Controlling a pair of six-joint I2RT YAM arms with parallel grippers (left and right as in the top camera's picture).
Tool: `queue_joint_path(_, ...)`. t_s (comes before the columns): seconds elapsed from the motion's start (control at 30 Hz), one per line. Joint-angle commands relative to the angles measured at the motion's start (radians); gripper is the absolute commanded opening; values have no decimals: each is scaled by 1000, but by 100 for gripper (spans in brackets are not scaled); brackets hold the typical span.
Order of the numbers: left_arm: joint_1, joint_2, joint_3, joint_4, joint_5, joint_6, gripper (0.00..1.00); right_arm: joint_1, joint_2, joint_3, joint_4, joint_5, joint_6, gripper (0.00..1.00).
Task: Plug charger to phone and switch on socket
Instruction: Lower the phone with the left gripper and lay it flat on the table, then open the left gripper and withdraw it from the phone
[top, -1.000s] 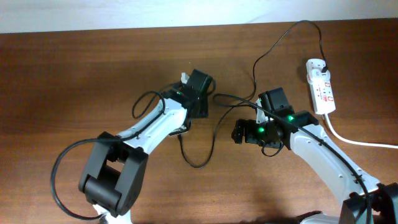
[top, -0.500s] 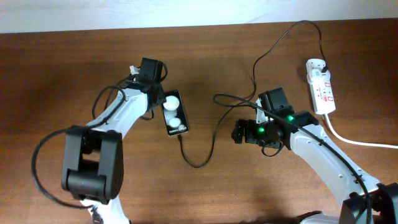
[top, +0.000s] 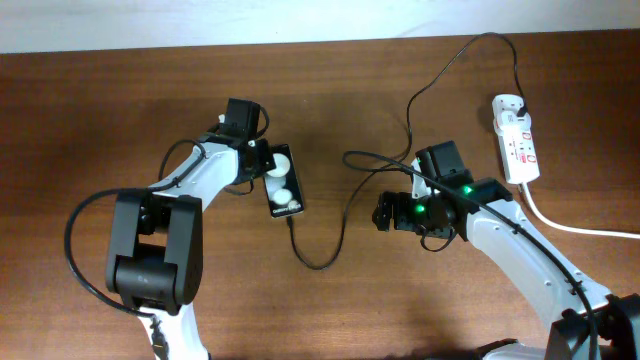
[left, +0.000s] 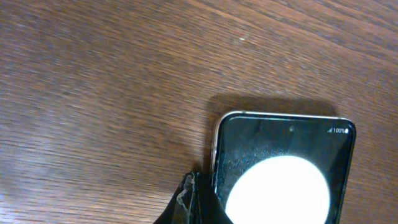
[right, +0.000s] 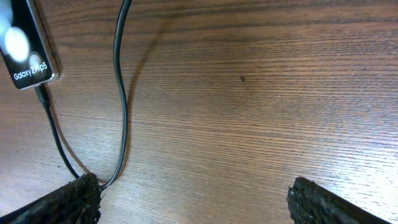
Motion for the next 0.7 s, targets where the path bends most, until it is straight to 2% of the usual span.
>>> queue_joint_path(0.0, -1, 8, -8, 4, 57, 14, 0, -1, -8, 2, 0, -6, -7, 99)
queue_joint_path(0.23, 13, 3, -2, 31, 90, 17, 0, -1, -8, 2, 0, -6, -7, 99)
queue_joint_path(0.43, 115, -125, 26, 29, 89, 17, 0, -1, -8, 2, 0, -6, -7, 99)
queue_joint_path(0.57, 165, -134, 26, 21, 90, 16, 0, -1, -8, 2, 0, -6, -7, 99)
queue_joint_path(0.67, 188, -134, 26, -5, 89, 16, 9, -1, -8, 2, 0, -6, -7, 99)
